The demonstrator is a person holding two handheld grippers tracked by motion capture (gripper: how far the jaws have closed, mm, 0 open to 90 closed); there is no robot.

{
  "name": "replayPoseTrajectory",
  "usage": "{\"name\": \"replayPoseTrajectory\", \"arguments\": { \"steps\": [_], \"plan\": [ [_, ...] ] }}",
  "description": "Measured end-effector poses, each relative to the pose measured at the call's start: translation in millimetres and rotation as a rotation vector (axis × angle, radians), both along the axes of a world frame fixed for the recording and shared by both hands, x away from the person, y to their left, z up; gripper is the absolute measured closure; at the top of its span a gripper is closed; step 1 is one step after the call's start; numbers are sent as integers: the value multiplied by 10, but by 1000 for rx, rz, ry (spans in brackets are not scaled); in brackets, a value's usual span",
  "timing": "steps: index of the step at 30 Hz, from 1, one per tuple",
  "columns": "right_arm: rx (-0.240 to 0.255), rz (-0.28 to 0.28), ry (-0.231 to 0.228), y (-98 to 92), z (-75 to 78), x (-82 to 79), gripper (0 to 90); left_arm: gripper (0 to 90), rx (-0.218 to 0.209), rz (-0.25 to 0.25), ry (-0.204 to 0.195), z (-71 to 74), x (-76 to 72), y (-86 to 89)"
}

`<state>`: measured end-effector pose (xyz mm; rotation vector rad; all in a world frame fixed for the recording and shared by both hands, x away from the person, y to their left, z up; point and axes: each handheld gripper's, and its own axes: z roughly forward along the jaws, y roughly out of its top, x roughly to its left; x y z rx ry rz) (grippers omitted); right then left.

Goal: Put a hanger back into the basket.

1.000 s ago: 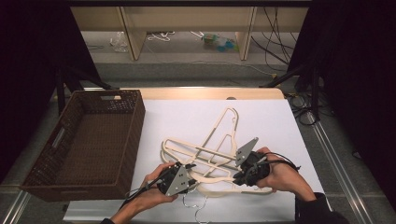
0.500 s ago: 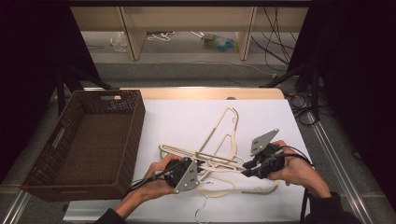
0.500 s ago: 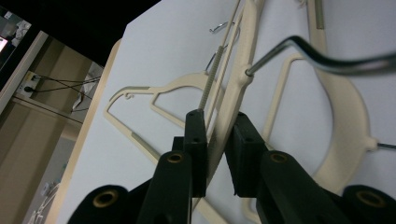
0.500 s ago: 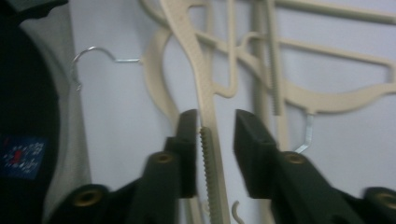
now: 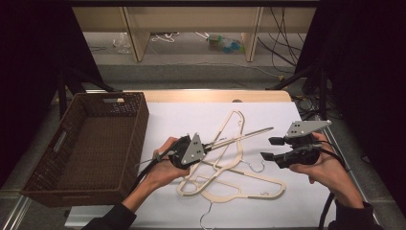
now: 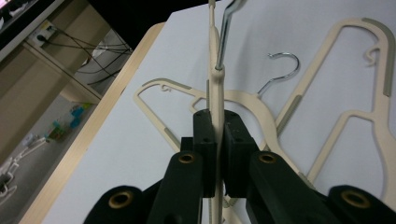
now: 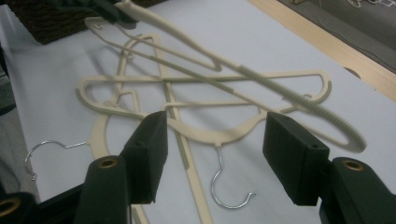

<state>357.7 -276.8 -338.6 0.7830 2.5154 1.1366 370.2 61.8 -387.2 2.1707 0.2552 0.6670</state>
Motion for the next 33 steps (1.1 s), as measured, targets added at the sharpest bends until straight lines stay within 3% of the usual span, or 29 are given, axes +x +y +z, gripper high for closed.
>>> {"name": "replayPoseTrajectory", "arguments": {
  "steps": [1, 4, 5, 10, 15, 16, 18, 19, 26, 33],
  "plan": [
    [5, -4, -12, 10, -8, -8, 414, 858, -25, 14, 25, 17, 25, 30],
    [0, 23, 11, 56, -56, -25, 406, 858, -116, 64, 116, 72, 93, 126],
    [0, 20, 20, 74, -79, -31, 400, 858, -154, 93, 170, 83, 103, 156],
    [-4, 16, 35, 148, -216, -3, 371, 858, -291, 149, 285, 161, 146, 242],
    [-12, 41, 59, 195, -282, 7, 359, 858, -337, 177, 344, 261, 138, 271],
    [-10, 36, 51, 190, -280, 9, 360, 858, -331, 181, 355, 287, 139, 285],
    [-5, 32, 53, 172, -261, 11, 361, 857, -371, 187, 414, 337, 137, 305],
    [-2, 24, 48, 160, -253, 8, 360, 858, -368, 183, 431, 366, 133, 316],
    [-4, 28, 51, 154, -262, 7, 362, 858, -432, 188, 484, 621, 62, 457],
    [-10, 40, 50, 185, -266, -4, 363, 857, -494, 236, 490, 880, 0, 772]
  ]
}}
